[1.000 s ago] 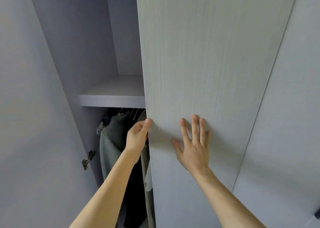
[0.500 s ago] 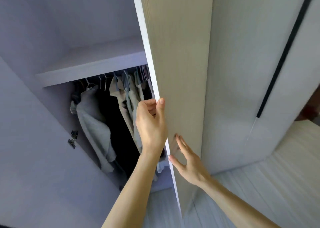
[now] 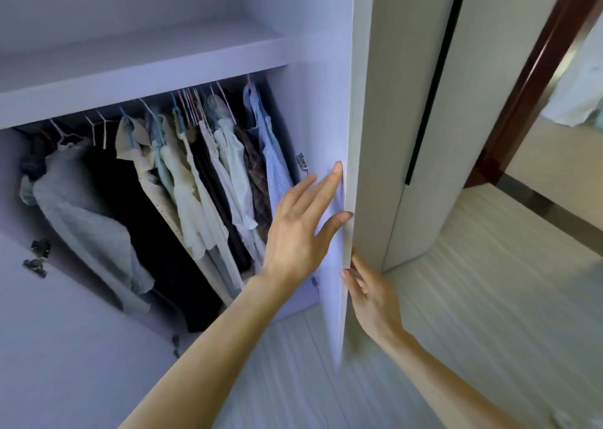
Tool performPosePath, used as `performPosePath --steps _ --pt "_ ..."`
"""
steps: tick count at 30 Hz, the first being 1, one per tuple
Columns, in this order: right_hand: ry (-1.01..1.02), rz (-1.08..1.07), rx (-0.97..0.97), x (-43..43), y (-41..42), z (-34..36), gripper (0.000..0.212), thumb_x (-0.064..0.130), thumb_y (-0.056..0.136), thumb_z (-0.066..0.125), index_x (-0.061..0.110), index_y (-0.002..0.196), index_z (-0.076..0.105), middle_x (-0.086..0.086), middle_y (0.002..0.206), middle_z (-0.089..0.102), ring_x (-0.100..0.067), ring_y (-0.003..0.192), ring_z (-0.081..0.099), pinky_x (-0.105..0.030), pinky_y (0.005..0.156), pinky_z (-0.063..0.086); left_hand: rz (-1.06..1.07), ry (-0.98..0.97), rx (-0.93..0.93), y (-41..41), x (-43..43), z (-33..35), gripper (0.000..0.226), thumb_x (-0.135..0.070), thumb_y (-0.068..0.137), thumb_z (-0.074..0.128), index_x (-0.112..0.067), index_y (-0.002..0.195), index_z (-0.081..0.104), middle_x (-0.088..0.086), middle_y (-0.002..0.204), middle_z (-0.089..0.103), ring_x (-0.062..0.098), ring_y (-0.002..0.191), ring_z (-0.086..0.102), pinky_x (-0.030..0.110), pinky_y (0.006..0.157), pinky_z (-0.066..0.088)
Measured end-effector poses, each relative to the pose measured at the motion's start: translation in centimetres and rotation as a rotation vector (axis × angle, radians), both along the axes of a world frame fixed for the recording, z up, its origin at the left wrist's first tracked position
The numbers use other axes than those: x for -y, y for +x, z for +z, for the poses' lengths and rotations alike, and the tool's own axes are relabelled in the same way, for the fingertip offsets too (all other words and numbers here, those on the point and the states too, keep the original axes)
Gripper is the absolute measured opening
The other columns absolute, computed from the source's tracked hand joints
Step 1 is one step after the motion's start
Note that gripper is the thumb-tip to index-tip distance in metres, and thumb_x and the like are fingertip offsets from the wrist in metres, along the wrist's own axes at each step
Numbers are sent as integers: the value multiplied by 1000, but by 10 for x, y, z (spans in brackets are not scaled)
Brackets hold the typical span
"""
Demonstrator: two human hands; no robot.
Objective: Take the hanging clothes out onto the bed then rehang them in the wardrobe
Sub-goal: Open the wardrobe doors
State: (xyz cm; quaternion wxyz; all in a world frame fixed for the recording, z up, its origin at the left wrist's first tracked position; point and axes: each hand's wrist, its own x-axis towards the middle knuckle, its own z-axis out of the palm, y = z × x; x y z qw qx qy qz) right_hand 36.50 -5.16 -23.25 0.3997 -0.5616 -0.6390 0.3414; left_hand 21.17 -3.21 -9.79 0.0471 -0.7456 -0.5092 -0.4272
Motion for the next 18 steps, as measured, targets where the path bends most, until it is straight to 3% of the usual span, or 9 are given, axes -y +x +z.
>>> performPosePath --steps 2,6,9,13,16,18 --pt "4 -26 11 -7 19 -1 46 28 101 53 57 134 40 24 93 66 -1 92 66 -18 83 49 -21 22 -45 19 -14 -4 63 -41 99 59 -20 153 34 -1 136 61 29 139 43 52 110 39" --pt "30 -106 10 -19 48 -1 41 26 101 53 35 141 50 28 93 65 6 89 64 -3 75 41 -21 46 -187 45 -30 -4 62 -45 101 52 -27 155 26 -2 149 50 24 146 34 49 118 26" --pt "17 -129 21 -28 64 1 40 26 101 52 29 141 52 23 89 66 2 86 65 -5 73 42 -26 27 -356 51 -42 -14 70 -19 99 57 -26 156 18 -1 160 35 21 149 29 53 118 28" --pt "7 -131 47 -32 72 2 41 27 102 51 27 143 49 17 94 68 -3 89 66 -7 74 44 15 -50 -515 53 -53 -28 109 15 76 51 -28 159 -6 -2 168 8 19 153 15 52 121 22" --pt "-35 -91 86 -30 74 7 40 30 102 46 34 143 45 18 104 68 -4 97 67 -12 79 46 15 -106 -545 53 -53 -31 121 21 63 42 -29 157 -16 -4 168 -6 19 154 10 53 121 21" --pt "-46 -103 116 -22 73 11 44 29 101 47 38 144 40 17 121 65 -4 107 66 -20 84 51 21 -139 -538 52 -52 -32 121 19 63 43 -31 157 -14 -4 168 -4 21 154 12 54 121 20"
